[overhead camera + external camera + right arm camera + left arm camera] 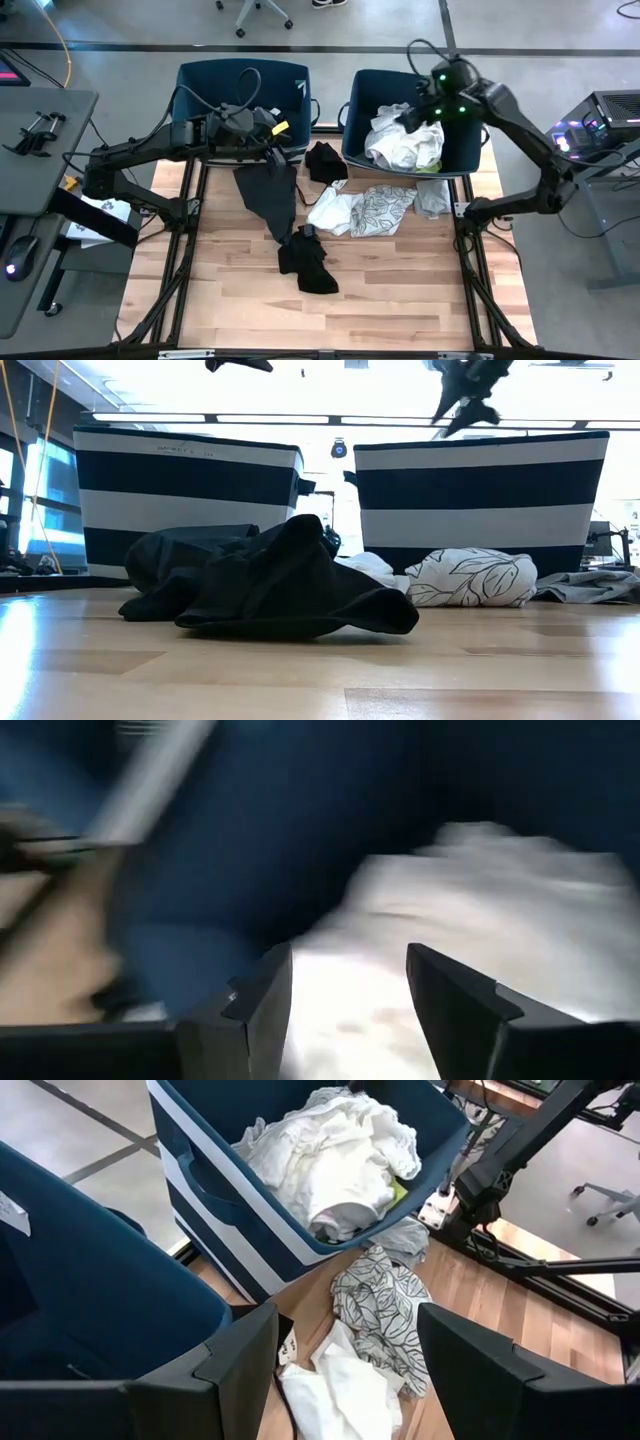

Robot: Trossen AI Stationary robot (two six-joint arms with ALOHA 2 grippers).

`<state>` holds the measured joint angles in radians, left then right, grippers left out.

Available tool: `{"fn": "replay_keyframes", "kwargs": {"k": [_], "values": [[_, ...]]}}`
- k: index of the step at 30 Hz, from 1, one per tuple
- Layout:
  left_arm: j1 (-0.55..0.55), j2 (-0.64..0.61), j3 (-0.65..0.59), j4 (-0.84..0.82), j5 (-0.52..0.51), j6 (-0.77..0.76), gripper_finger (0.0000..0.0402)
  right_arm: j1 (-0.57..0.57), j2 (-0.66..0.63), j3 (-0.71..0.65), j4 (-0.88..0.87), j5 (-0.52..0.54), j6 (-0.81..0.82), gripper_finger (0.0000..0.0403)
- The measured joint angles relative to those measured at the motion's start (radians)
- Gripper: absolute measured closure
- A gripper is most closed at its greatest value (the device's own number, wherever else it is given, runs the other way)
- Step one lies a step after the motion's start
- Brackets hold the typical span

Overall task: Sort clothes
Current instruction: Put the white dress into the right laundry bin

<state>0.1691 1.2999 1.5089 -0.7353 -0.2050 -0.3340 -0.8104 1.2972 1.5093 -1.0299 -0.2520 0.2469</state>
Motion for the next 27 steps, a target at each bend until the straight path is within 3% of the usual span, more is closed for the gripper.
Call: {"fn": "replay_keyframes", "kwargs": {"k": [3, 8, 11, 14, 21, 24, 27], "values": [[-0.006, 0.000, 0.000, 0.000, 0.000, -0.001, 0.0174, 0.019, 0.021, -0.090, 0.083, -0.113, 0.045, 0.0218], [-0.017, 0.000, 0.000, 0.000, -0.007, -0.002, 0.0174, 0.054, 0.092, -0.279, 0.137, -0.103, 0.059, 0.0218], [-0.024, 0.000, 0.000, 0.000, -0.016, -0.003, 0.0174, 0.061, 0.145, -0.361, 0.141, 0.009, 0.059, 0.0218], [-0.027, 0.000, 0.000, 0.000, -0.018, -0.003, 0.0174, 0.056, 0.184, -0.377, 0.099, 0.199, 0.064, 0.0218], [-0.027, 0.000, 0.000, 0.000, -0.019, -0.005, 0.0174, 0.081, 0.144, -0.233, 0.042, 0.623, 0.035, 0.0237], [-0.027, 0.000, 0.000, 0.000, -0.019, -0.006, 0.0174, 0.099, 0.116, -0.139, 0.035, 0.673, -0.019, 0.0248], [-0.031, 0.000, 0.000, 0.000, -0.019, -0.005, 0.0174, 0.123, 0.091, -0.061, 0.019, 0.627, -0.038, 0.0251]]}}
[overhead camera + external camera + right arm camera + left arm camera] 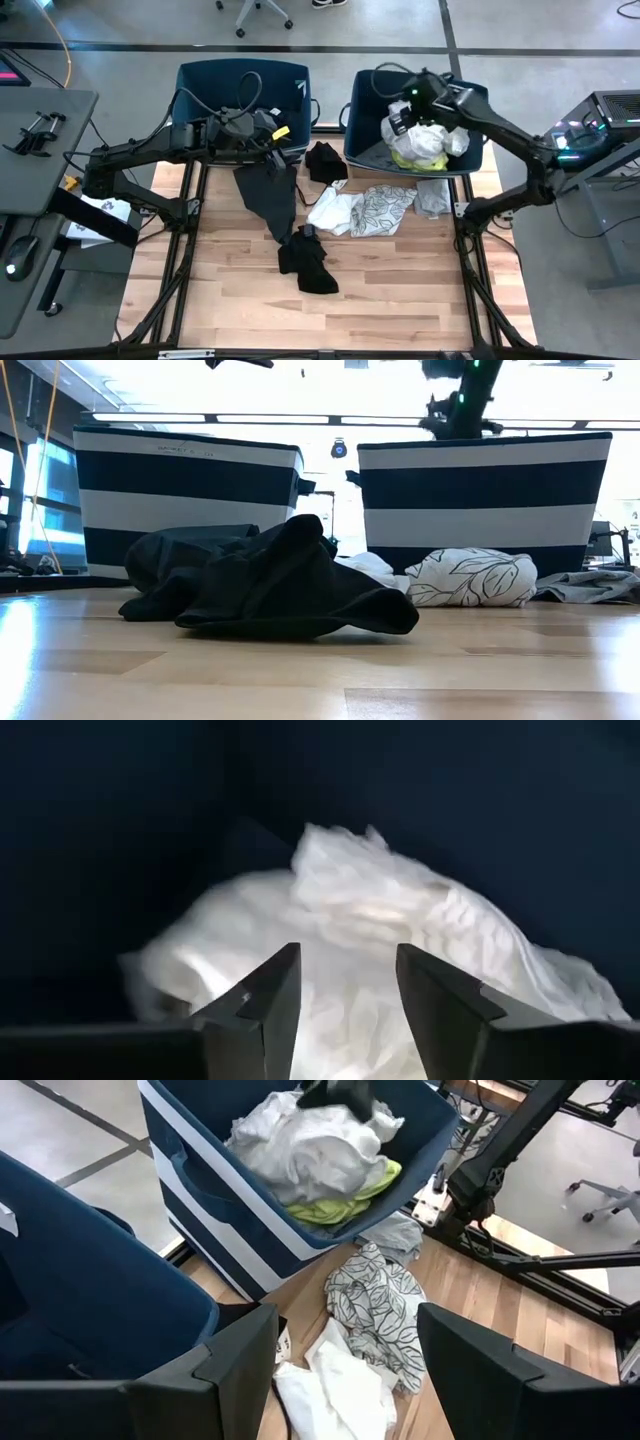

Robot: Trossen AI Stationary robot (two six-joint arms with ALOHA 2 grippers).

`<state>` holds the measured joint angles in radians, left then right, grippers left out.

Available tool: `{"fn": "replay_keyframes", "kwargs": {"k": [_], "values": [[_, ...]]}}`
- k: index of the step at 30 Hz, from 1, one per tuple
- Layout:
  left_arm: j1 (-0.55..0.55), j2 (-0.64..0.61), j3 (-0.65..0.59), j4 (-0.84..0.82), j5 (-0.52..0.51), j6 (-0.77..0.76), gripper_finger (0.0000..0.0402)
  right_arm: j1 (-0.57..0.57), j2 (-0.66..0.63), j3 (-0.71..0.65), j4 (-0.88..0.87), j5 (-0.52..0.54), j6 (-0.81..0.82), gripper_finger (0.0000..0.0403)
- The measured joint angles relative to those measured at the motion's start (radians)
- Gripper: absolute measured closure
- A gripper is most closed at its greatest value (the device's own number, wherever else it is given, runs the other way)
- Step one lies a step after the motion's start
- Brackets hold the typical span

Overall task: Sort clothes
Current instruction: Put the white dress into the right laundry bin

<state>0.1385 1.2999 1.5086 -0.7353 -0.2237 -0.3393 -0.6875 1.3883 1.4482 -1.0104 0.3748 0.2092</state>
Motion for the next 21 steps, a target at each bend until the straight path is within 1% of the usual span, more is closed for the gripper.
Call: {"fn": "replay_keyframes", "kwargs": {"k": [4, 5, 7, 9, 11, 12, 14, 16, 18, 19, 21], "values": [[-0.003, 0.000, 0.000, 0.000, 0.000, 0.000, 0.0174, 0.048, -0.039, 0.039, -0.010, -0.109, 0.029, 0.0251], [-0.005, 0.000, 0.000, 0.000, 0.000, 0.000, 0.0174, 0.060, -0.046, 0.039, -0.026, -0.125, 0.055, 0.0251], [-0.009, 0.000, 0.000, 0.000, 0.000, 0.000, 0.0174, 0.081, -0.050, 0.039, -0.106, -0.121, 0.133, 0.0251], [-0.011, 0.000, 0.000, 0.000, 0.000, 0.000, 0.0174, 0.093, -0.047, 0.032, -0.222, -0.060, 0.222, 0.0251], [-0.018, 0.000, 0.000, 0.000, 0.000, 0.000, 0.0174, 0.094, -0.044, 0.000, -0.307, 0.036, 0.278, 0.0251], [-0.019, 0.000, 0.000, 0.000, -0.001, 0.000, 0.0174, 0.089, -0.043, -0.026, -0.322, 0.079, 0.290, 0.0251], [-0.025, 0.000, 0.000, 0.000, -0.006, 0.000, 0.0174, 0.068, -0.041, -0.091, -0.318, 0.128, 0.297, 0.0251], [-0.032, 0.000, 0.000, 0.000, -0.009, 0.000, 0.0174, 0.036, -0.041, -0.166, -0.255, 0.136, 0.284, 0.0251], [-0.039, 0.000, 0.000, 0.000, -0.019, -0.001, 0.0174, -0.001, -0.041, -0.247, -0.119, 0.103, 0.257, 0.0251], [-0.043, 0.000, 0.000, 0.000, -0.025, -0.001, 0.0174, -0.020, -0.041, -0.285, -0.029, 0.061, 0.231, 0.0251], [-0.048, 0.000, 0.000, 0.000, -0.030, -0.002, 0.0174, -0.052, -0.041, -0.347, 0.163, -0.066, 0.196, 0.0251]]}}
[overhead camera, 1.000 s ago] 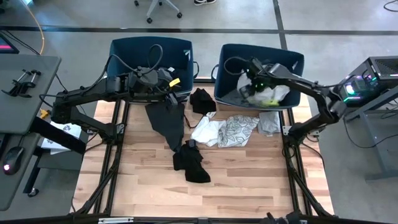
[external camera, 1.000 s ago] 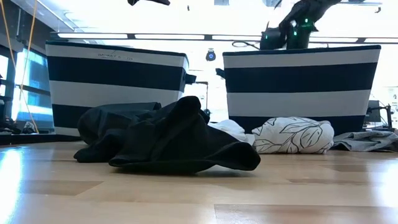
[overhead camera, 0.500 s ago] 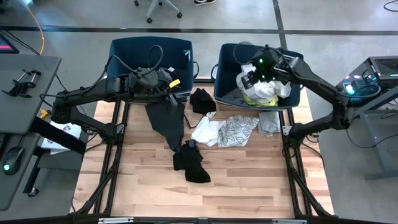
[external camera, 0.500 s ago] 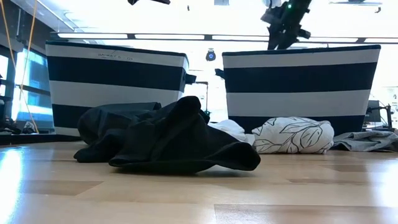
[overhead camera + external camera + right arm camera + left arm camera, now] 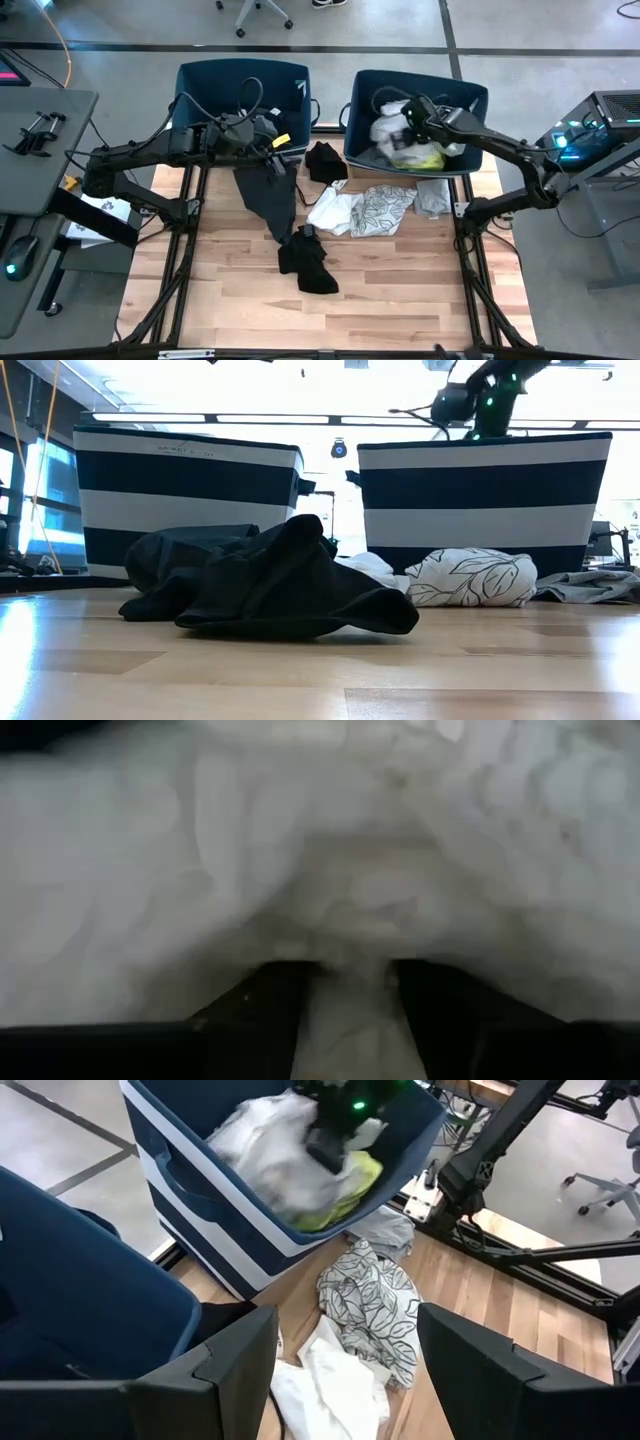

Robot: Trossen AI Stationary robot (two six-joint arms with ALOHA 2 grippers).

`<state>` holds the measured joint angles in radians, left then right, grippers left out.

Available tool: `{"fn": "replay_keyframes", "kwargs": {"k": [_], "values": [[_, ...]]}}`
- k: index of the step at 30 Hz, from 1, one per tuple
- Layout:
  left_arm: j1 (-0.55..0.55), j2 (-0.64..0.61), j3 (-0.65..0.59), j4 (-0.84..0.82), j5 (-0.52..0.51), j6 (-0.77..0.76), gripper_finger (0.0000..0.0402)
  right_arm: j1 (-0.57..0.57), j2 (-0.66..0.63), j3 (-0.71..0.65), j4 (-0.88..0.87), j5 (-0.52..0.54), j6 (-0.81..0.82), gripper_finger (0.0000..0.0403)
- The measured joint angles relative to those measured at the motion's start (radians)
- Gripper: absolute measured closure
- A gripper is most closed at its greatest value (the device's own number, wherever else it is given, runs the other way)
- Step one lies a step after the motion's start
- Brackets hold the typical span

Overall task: Sort clothes
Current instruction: Put the white dress into the right laundry bin, then put the white shirt in the right laundry bin

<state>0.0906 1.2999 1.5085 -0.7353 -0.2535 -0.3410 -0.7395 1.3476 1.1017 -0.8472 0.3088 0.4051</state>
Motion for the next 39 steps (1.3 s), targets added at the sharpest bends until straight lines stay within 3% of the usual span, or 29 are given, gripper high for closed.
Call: {"fn": "replay_keyframes", "kwargs": {"k": [2, 5, 10, 14, 22, 26, 31, 35, 39], "values": [[-0.004, 0.000, 0.000, 0.000, 0.000, -0.003, 0.0174, -0.018, 0.000, -0.046, 0.196, -0.130, -0.010, 0.0251], [-0.009, 0.000, 0.000, 0.000, -0.001, -0.008, 0.0174, -0.027, 0.000, -0.069, 0.342, -0.208, -0.013, 0.0251], [-0.016, 0.000, 0.000, 0.000, -0.001, -0.016, 0.0174, -0.014, -0.001, 0.050, 0.175, -0.200, -0.021, 0.0251], [-0.016, 0.000, 0.000, 0.000, -0.004, -0.022, 0.0174, 0.062, -0.017, 0.192, -0.036, -0.188, -0.055, 0.0251], [-0.016, 0.000, 0.000, 0.000, -0.019, -0.023, 0.0174, 0.436, -0.153, 0.291, -0.039, -0.141, -0.081, 0.0251], [-0.016, 0.000, 0.000, 0.000, -0.019, -0.022, 0.0174, 0.669, -0.193, 0.247, -0.030, -0.123, -0.112, 0.0251], [-0.016, 0.000, 0.000, 0.000, -0.019, -0.016, 0.0174, 0.886, -0.195, 0.116, 0.016, -0.125, 0.040, 0.0251], [-0.016, 0.000, 0.000, 0.000, -0.019, -0.016, 0.0174, 0.971, -0.168, -0.024, 0.065, -0.127, 0.092, 0.0251], [-0.016, 0.000, 0.000, 0.000, -0.019, -0.015, 0.0174, 0.959, -0.119, -0.108, 0.073, -0.141, 0.092, 0.0232]]}}
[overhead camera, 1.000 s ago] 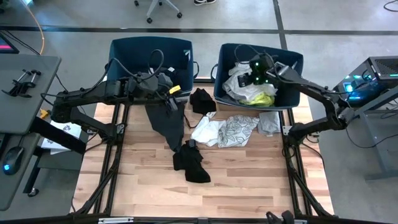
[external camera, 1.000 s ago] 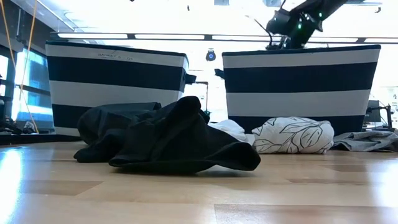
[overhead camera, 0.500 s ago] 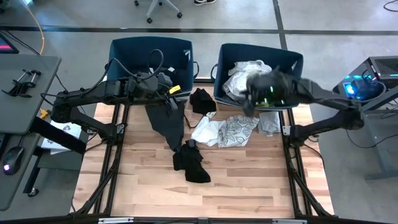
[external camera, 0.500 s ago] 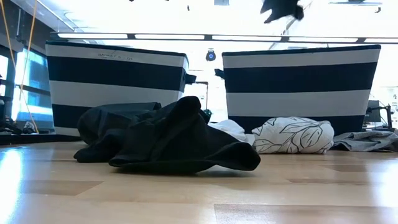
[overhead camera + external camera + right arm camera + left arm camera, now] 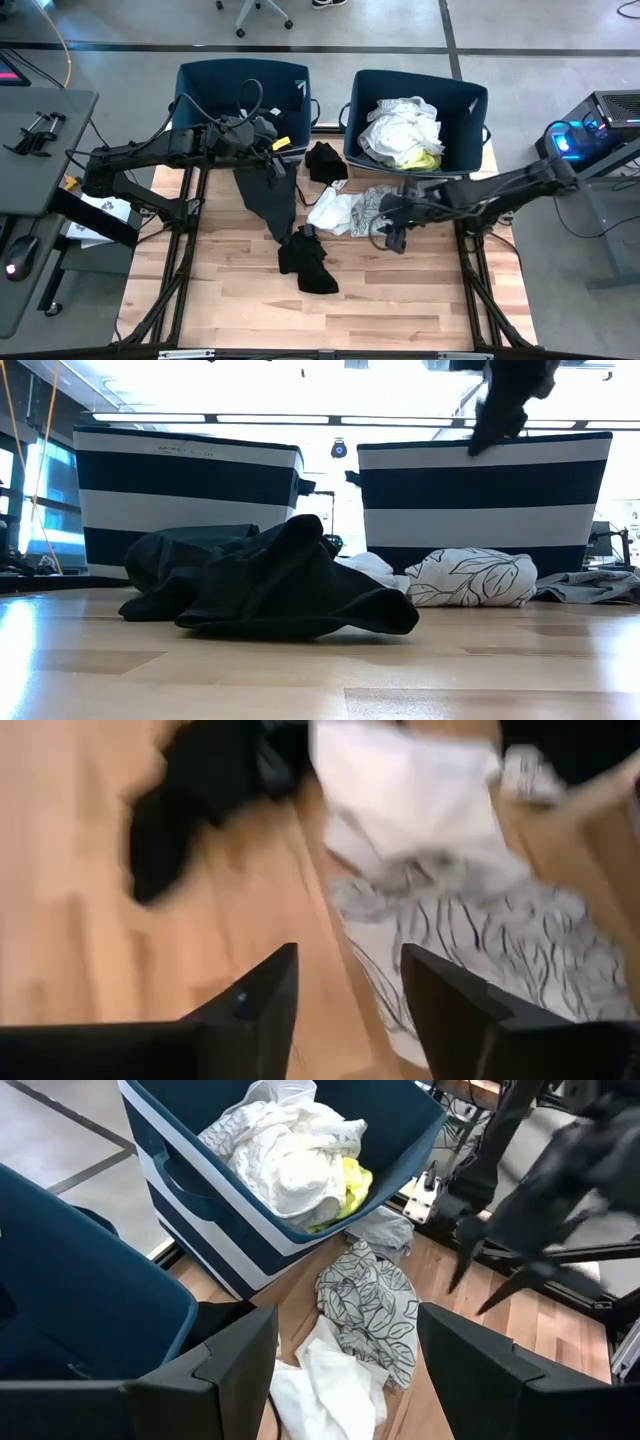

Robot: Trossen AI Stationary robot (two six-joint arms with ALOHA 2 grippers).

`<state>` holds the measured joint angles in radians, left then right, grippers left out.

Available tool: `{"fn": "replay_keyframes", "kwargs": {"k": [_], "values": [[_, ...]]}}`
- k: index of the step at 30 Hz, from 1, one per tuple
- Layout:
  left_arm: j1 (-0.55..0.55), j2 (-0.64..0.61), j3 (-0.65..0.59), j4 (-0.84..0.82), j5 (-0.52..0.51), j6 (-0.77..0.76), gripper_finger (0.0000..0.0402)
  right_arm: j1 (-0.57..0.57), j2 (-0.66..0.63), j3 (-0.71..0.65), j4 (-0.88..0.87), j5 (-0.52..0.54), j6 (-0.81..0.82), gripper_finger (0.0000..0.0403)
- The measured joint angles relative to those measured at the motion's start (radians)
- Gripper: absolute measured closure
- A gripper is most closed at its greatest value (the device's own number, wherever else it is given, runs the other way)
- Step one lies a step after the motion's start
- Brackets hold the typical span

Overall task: Sort clothes
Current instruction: Put the white shirt in the right laundry bin

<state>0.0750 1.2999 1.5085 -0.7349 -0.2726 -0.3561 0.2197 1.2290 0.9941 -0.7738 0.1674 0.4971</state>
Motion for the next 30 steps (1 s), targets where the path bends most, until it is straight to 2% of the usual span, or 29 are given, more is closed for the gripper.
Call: {"fn": "replay_keyframes", "kwargs": {"k": [3, 11, 17, 20, 23, 26, 30], "values": [[0.000, 0.000, 0.000, 0.000, 0.000, 0.000, 0.0174, -0.032, 0.052, -0.034, -0.001, -0.030, -0.016, 0.0197], [0.000, 0.012, 0.000, 0.000, 0.000, 0.000, 0.0174, -0.132, 0.225, -0.042, 0.077, -0.020, -0.235, 0.0079], [0.000, 0.039, 0.000, -0.003, 0.003, -0.006, 0.0174, -0.183, 0.397, -0.042, 0.080, -0.052, -0.320, 0.0064], [0.000, 0.053, 0.000, -0.002, 0.020, -0.006, 0.0174, -0.183, 0.482, -0.039, 0.088, -0.084, -0.295, 0.0077], [-0.002, 0.063, 0.000, -0.002, 0.027, -0.006, 0.0174, -0.156, 0.546, -0.034, 0.095, -0.080, -0.270, 0.0111], [-0.005, 0.062, 0.000, 0.000, 0.027, 0.001, 0.0174, -0.125, 0.574, -0.031, 0.116, -0.084, -0.240, 0.0168], [-0.005, 0.059, 0.000, 0.000, 0.027, 0.001, 0.0174, -0.087, 0.549, -0.026, 0.098, -0.076, -0.161, 0.0272]]}}
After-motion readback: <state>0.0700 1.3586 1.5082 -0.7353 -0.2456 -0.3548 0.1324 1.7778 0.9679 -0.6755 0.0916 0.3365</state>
